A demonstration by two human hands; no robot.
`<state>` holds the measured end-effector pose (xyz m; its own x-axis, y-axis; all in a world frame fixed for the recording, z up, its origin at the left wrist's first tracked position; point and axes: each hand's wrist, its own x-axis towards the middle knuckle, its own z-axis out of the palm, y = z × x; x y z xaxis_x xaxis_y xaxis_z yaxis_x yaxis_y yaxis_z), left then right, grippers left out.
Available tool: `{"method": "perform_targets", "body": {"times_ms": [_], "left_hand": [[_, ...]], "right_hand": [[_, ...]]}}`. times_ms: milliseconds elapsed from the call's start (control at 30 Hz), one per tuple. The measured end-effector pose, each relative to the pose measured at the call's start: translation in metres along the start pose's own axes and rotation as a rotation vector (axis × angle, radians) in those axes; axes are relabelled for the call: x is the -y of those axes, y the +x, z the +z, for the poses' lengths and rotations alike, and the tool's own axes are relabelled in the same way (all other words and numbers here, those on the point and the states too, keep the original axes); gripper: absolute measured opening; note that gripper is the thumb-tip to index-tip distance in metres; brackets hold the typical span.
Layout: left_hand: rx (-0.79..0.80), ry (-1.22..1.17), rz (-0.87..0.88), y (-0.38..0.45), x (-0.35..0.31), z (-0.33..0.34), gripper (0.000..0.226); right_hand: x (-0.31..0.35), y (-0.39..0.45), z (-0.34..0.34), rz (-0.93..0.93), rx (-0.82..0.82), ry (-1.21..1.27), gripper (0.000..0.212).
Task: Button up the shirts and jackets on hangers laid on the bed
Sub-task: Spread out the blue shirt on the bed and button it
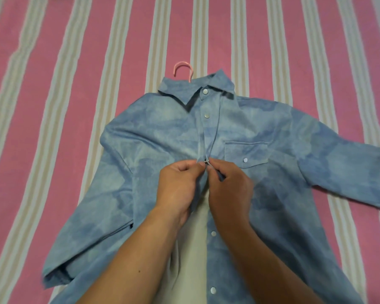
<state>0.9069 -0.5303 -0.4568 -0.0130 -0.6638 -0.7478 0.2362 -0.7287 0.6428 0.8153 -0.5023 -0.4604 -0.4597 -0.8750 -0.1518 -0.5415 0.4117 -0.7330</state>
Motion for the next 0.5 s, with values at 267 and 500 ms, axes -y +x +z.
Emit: {"method": "perform_targets", "body": {"times_ms": [267, 500], "left_hand": [[0.002, -0.055, -0.057, 0.000, 0.002, 0.000, 0.012], [0.062, 0.025, -0.094, 0.004, -0.006, 0.000, 0.017]], "right_hand": [[0.000, -0.004, 0.004, 0.072, 0.030, 0.140, 0.024], [-0.007, -0.011, 0.004, 0.090, 0.176, 0.181, 0.058]]}}
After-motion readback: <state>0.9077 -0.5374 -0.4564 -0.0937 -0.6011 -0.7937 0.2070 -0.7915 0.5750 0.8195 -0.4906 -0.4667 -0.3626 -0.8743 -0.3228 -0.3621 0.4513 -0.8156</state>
